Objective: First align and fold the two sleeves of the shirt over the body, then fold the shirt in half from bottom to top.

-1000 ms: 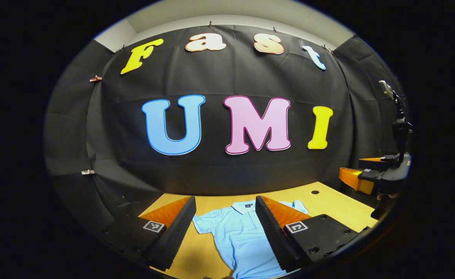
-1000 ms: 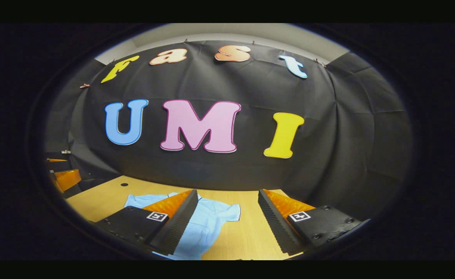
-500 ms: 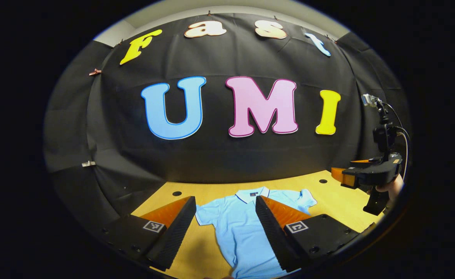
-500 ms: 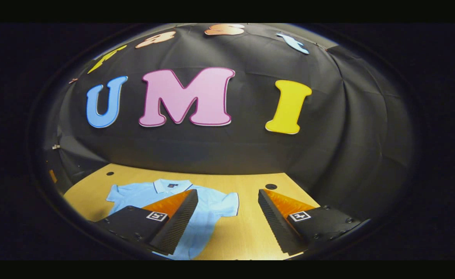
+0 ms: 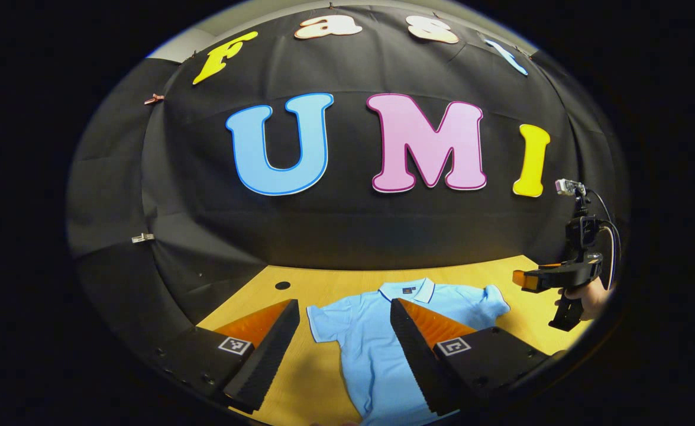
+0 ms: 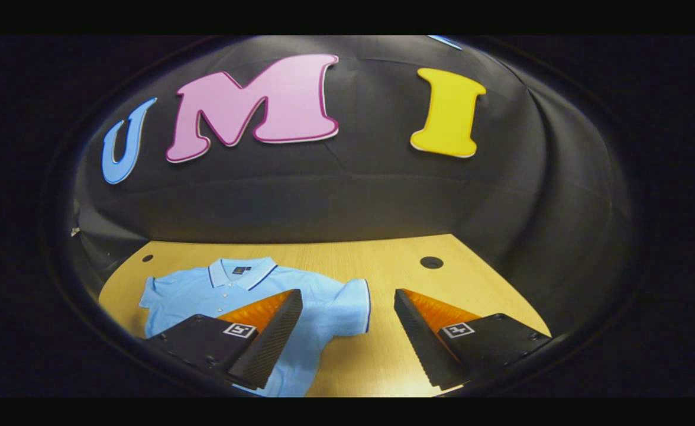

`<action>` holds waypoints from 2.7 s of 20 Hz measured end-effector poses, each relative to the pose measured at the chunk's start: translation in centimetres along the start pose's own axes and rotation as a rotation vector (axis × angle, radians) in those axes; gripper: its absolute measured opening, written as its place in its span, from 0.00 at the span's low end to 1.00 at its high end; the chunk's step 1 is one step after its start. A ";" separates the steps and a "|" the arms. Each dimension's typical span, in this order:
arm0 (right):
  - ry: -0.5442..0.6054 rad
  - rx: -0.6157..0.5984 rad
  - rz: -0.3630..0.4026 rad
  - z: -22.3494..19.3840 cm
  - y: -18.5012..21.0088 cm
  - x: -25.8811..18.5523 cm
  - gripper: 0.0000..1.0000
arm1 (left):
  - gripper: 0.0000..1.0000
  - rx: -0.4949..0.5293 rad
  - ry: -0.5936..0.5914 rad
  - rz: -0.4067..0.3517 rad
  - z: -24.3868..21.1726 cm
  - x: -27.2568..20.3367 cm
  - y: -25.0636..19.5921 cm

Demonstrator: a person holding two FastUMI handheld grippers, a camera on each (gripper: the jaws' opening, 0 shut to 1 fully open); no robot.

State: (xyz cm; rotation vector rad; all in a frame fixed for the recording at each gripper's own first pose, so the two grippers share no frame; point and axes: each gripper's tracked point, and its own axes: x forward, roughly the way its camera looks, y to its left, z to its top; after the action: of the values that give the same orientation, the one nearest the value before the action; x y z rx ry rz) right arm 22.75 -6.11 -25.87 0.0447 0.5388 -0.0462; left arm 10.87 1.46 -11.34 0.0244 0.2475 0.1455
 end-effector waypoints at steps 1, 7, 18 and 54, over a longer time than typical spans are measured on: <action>0.019 -0.004 -0.006 -0.7 -0.4 1.1 0.98 | 0.98 0.004 0.010 0.005 -0.2 0.5 0.0; 0.107 0.048 -0.048 -4.0 -2.2 7.7 0.97 | 0.98 -0.028 0.054 0.005 -2.3 2.0 -0.8; 0.179 0.092 -0.040 -7.4 -2.6 14.1 0.97 | 0.98 -0.051 0.123 -0.029 -6.1 3.6 -2.9; 0.083 -0.150 0.353 -3.0 20.3 4.8 0.02 | 0.98 -0.096 0.130 0.042 -8.1 0.6 4.2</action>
State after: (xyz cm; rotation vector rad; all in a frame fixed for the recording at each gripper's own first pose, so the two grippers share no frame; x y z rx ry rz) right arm 26.45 14.17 -30.24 -0.0049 0.6099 0.3411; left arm 8.90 5.74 -19.21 -0.0752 0.3697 0.2012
